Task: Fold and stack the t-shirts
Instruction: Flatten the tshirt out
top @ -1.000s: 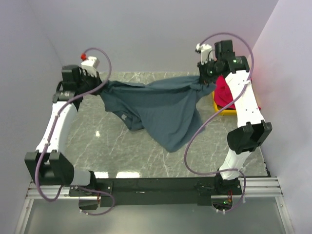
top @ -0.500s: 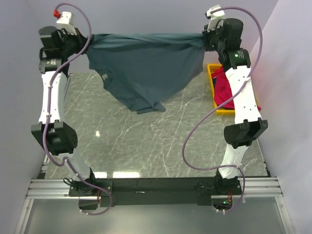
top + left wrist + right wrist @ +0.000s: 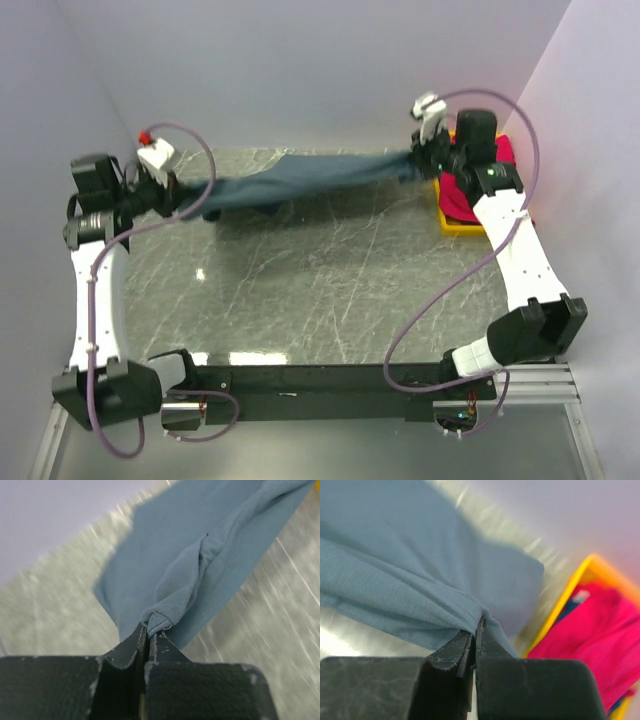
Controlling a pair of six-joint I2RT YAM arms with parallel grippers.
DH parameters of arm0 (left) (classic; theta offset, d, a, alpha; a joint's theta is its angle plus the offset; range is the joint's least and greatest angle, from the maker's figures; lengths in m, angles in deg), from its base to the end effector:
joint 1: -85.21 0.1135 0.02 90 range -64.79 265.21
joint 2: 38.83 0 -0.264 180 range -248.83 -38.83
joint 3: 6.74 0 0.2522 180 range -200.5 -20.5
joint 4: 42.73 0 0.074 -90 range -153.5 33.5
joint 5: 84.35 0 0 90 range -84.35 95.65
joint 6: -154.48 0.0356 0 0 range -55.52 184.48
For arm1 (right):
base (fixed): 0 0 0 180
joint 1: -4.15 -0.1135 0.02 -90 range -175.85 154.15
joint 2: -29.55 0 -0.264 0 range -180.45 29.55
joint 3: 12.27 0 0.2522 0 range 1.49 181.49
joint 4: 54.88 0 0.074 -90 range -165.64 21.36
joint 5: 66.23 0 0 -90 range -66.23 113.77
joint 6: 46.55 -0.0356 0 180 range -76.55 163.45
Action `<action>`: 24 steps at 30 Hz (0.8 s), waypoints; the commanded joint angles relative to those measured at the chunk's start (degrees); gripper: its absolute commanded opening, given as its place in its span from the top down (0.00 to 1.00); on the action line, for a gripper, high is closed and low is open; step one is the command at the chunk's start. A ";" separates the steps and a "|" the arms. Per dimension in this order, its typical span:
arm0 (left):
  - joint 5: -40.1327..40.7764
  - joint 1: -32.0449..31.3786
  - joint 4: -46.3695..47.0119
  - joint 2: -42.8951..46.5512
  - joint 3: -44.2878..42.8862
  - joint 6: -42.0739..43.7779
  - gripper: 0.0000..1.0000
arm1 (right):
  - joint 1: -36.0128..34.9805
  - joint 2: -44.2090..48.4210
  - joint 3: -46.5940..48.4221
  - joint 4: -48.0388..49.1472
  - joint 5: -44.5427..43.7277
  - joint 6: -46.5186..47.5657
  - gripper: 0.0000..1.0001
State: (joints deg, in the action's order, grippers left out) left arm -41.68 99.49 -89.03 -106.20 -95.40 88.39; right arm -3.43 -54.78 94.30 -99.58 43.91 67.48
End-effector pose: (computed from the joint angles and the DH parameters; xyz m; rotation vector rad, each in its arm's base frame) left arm 0.2413 0.0344 0.4073 0.6550 1.7602 -0.3722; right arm 0.3222 0.0552 0.4306 -0.7451 1.7920 0.1544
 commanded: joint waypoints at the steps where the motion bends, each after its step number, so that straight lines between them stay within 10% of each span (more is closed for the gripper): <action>1: -1.72 0.83 -9.83 6.36 4.40 9.07 1.00 | 0.72 6.02 -5.79 -2.02 1.66 3.39 1.00; 15: 1.80 1.98 1.59 1.56 -12.29 -18.09 1.00 | 2.39 6.65 7.11 -1.76 1.75 -3.99 1.00; 21: 4.10 1.89 14.68 -14.25 -22.12 -28.81 1.00 | 2.39 -8.28 16.32 4.13 -4.49 -7.68 1.00; 24: 5.58 1.80 18.72 -27.14 -33.97 -34.00 1.00 | 2.39 -18.91 36.38 2.30 -5.37 -11.72 1.00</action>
State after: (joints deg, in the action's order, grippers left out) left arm -40.39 100.71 -79.74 -125.50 -120.90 62.53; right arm -1.79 -66.78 117.87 -101.09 43.71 60.23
